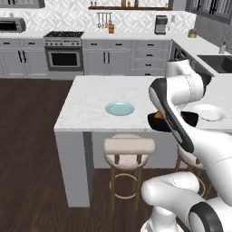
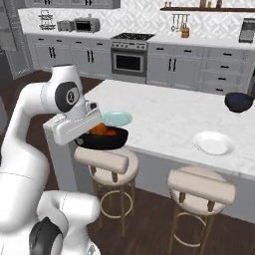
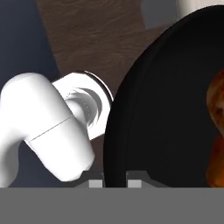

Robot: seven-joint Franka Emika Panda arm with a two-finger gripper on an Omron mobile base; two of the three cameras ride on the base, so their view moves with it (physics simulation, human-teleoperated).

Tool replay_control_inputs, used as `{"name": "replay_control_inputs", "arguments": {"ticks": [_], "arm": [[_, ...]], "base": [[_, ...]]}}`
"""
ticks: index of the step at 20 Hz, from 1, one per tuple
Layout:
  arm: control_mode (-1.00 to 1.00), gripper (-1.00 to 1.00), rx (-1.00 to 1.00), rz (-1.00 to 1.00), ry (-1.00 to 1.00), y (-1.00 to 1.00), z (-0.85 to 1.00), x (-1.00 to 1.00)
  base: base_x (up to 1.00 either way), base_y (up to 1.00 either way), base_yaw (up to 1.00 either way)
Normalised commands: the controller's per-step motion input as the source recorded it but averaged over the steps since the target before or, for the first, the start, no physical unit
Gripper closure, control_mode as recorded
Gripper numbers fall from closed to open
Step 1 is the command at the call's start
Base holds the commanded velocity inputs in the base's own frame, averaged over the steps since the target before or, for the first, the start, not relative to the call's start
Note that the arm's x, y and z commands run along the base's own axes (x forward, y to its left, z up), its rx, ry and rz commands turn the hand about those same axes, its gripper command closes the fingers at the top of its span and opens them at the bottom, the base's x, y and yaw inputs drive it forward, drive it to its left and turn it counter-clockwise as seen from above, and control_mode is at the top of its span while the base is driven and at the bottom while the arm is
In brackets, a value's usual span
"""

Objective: Pick the chicken drumstick and bell pepper from their plates and place them in the bowl. Then put the bowl in the fridge.

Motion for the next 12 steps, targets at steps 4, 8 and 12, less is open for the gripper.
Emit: {"name": "replay_control_inputs", "arguments": {"ticks": [4,8,12], "arm": [[1.00,1.00,0.00,0.00,0.00,0.00,0.00,0.00],[1.00,1.00,0.00,0.00,0.00,0.00,0.00,0.00],[1.00,1.00,0.00,0.00,0.00,0.00,0.00,0.00]], "base": [[-0.03,1.00,0.29],[0.56,1.00,0.04],[0.73,1.00,0.00]]}}
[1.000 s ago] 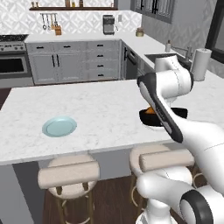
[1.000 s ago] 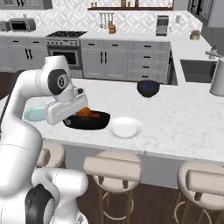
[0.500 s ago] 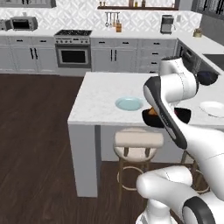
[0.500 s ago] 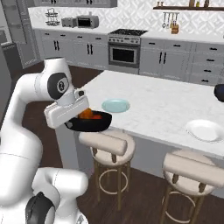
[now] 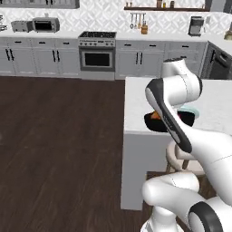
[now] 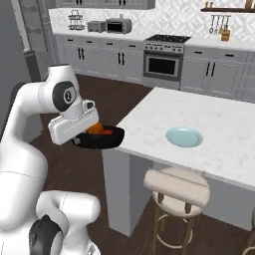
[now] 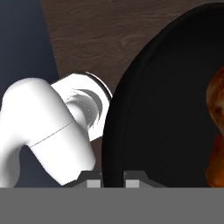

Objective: Pick the chicken drumstick and bell pepper from their plates and place them in the bowl. Then put the bowl in the fridge.

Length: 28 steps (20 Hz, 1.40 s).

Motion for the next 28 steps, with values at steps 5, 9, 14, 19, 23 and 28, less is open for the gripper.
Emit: {"name": "replay_control_inputs", "arguments": {"ticks": [5,9,14,19,23,28], "arm": [[1.00,1.00,0.00,0.00,0.00,0.00,0.00,0.00],[1.00,1.00,0.00,0.00,0.00,0.00,0.00,0.00],[1.00,1.00,0.00,0.00,0.00,0.00,0.00,0.00],[1.00,1.00,0.00,0.00,0.00,0.00,0.00,0.00],[1.00,1.00,0.00,0.00,0.00,0.00,0.00,0.00],[1.00,1.00,0.00,0.00,0.00,0.00,0.00,0.00]], "base": [[0.86,1.00,-0.04],[1.00,1.00,-0.18],[1.00,1.00,-0.25],[1.00,1.00,-0.25],[1.00,0.50,-0.27],[1.00,0.48,-0.27]]}}
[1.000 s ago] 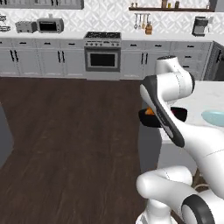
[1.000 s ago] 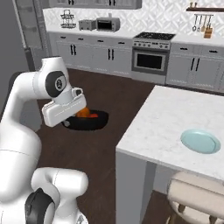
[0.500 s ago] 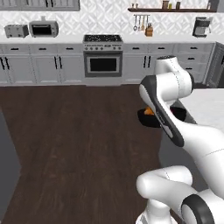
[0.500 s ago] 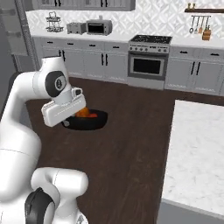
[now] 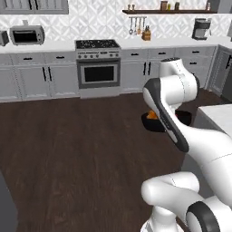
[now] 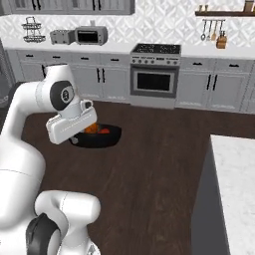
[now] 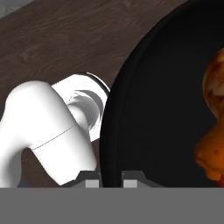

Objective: Pick the chicken drumstick and bell pepper from their plates and place them in the bowl. Then put the bowl in the fridge.

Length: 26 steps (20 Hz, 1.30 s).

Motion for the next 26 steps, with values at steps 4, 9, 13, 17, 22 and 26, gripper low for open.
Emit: {"name": "replay_control_inputs", "arguments": {"ticks": [4,9,13,17,22,26], "arm": [[1.00,1.00,0.00,0.00,0.00,0.00,0.00,0.00],[1.00,1.00,0.00,0.00,0.00,0.00,0.00,0.00],[1.00,1.00,0.00,0.00,0.00,0.00,0.00,0.00],[1.00,1.00,0.00,0.00,0.00,0.00,0.00,0.00],[1.00,1.00,0.00,0.00,0.00,0.00,0.00,0.00],[1.00,1.00,0.00,0.00,0.00,0.00,0.00,0.00]], "base": [[1.00,0.24,-0.17],[1.00,0.00,0.01],[1.00,-0.13,0.31],[1.00,-0.09,0.61],[1.00,-0.12,0.70],[1.00,-0.08,0.71]]}}
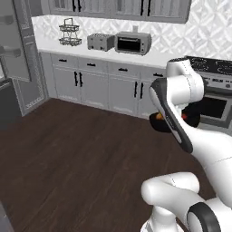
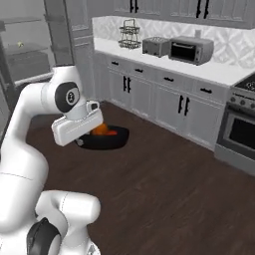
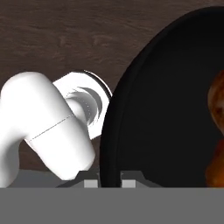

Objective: Pick the chicken drumstick and bell pepper from their plates and place them in the bowl. Then put the bowl in the fridge.

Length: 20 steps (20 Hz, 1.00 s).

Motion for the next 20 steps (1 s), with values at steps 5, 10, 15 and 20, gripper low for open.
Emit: {"name": "replay_control_inputs", "arguments": {"ticks": [5,10,15,20], "arm": [[1.00,1.00,0.00,0.00,0.00,0.00,0.00,0.00],[1.00,1.00,0.00,0.00,0.00,0.00,0.00,0.00],[1.00,1.00,0.00,0.00,0.00,0.00,0.00,0.00],[1.00,1.00,0.00,0.00,0.00,0.00,0.00,0.00]], "base": [[1.00,-0.07,0.71],[1.00,-0.08,0.70],[1.00,-0.22,0.66],[1.00,-0.66,0.49]]}}
